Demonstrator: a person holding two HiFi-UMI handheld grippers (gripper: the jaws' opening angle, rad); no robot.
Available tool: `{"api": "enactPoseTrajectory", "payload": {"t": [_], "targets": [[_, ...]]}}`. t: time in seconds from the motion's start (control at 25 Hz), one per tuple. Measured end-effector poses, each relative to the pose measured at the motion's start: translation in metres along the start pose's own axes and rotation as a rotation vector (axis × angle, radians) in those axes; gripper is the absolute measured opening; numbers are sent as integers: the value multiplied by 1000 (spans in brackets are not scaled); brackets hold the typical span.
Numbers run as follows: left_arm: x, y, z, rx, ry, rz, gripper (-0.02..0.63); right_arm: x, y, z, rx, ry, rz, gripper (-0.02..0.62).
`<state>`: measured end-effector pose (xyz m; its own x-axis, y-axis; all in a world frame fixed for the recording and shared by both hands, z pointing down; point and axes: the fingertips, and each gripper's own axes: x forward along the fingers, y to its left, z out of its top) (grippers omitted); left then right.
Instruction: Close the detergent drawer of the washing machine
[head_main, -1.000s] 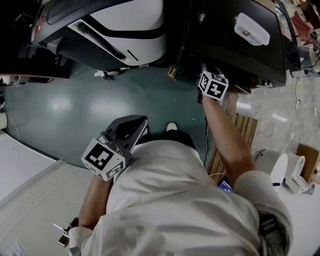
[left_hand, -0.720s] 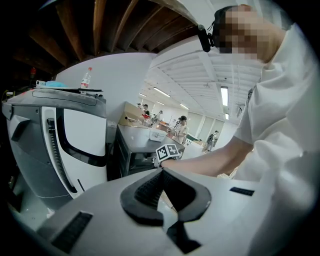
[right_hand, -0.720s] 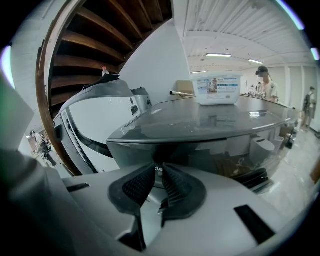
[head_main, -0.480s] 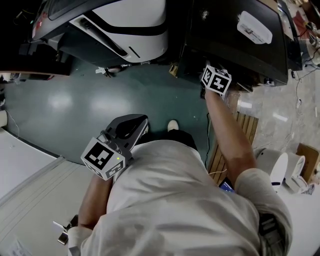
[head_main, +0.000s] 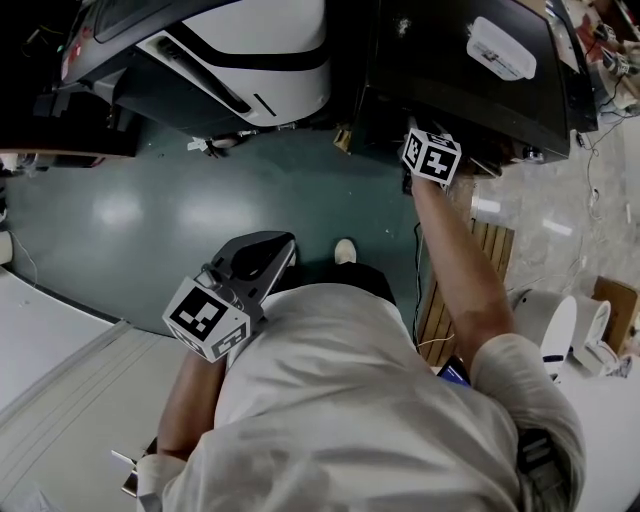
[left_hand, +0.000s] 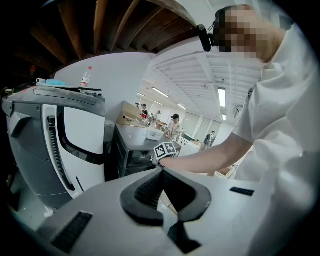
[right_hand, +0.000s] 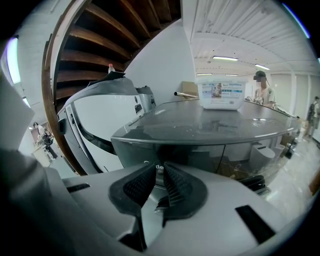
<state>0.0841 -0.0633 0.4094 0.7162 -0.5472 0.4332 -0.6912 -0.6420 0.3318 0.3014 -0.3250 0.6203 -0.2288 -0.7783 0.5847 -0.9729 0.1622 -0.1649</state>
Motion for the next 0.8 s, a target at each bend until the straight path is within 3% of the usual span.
{"api": "enactPoseTrajectory", "payload": {"t": [0.36, 0.8], "targets": [[-13, 3, 5, 46, -24, -123, -5, -62, 16, -20, -26, -7, -14, 43], [-48, 5, 7, 129, -19, -285, -5, -166, 72, -47, 41, -65, -29, 43]]}}
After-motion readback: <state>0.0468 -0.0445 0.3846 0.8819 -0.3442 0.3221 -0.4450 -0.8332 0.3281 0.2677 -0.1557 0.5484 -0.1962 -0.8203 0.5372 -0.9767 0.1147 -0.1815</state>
